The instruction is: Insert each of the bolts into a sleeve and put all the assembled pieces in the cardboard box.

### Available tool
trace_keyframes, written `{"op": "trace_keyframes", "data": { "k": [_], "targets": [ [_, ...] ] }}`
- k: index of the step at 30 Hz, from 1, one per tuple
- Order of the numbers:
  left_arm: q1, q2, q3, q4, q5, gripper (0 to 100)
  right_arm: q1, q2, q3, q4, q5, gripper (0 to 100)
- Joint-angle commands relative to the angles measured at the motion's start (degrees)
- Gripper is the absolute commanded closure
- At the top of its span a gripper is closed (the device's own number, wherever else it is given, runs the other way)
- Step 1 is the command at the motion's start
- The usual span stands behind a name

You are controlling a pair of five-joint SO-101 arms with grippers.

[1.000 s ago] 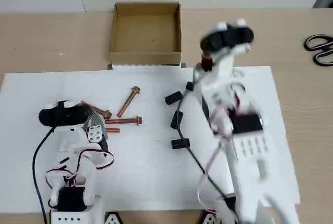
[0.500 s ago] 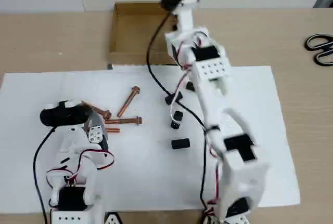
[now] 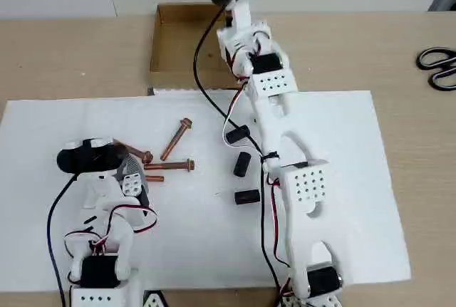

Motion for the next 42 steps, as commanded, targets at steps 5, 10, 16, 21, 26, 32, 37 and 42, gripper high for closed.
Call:
{"op": "trace_keyframes", "data": {
  "k": [5, 10, 16, 21, 26, 32, 37, 42],
  "targets": [
    [0.1, -0.4, -0.3, -1.3, -0.4, 99, -0.2, 6.9, -8.4, -1.5, 0.6, 99.5],
    [0.1, -0.4, -0.3, -1.3, -0.4, 99, -0.1, 8.6, -8.6, 2.2, 0.8, 97.3],
    [0.1, -0.4, -0.3, -1.3, -0.4, 99, 0.0, 8.5, -8.9, 7.2, 0.7, 84.2],
    [0.1, -0.4, -0.3, -1.3, -0.4, 99, -0.4, 8.5, -17.1, 9.1, 0.7, 84.2],
    [0.1, -0.4, -0.3, -1.3, -0.4, 99, -2.2, 8.5, -29.2, 17.5, 0.7, 84.2],
    [0.1, -0.4, -0.6, -1.3, -0.3, 99, -2.8, 7.6, -37.7, 32.9, 0.4, 84.3],
    [0.1, -0.4, -0.6, -1.3, -0.3, 99, -2.3, 0.4, -37.6, 51.1, 0.8, 84.2],
    [0.1, -0.4, -0.6, -1.3, -0.2, 99, -2.3, -0.9, -37.6, 62.1, 0.7, 84.3]
  ]
}}
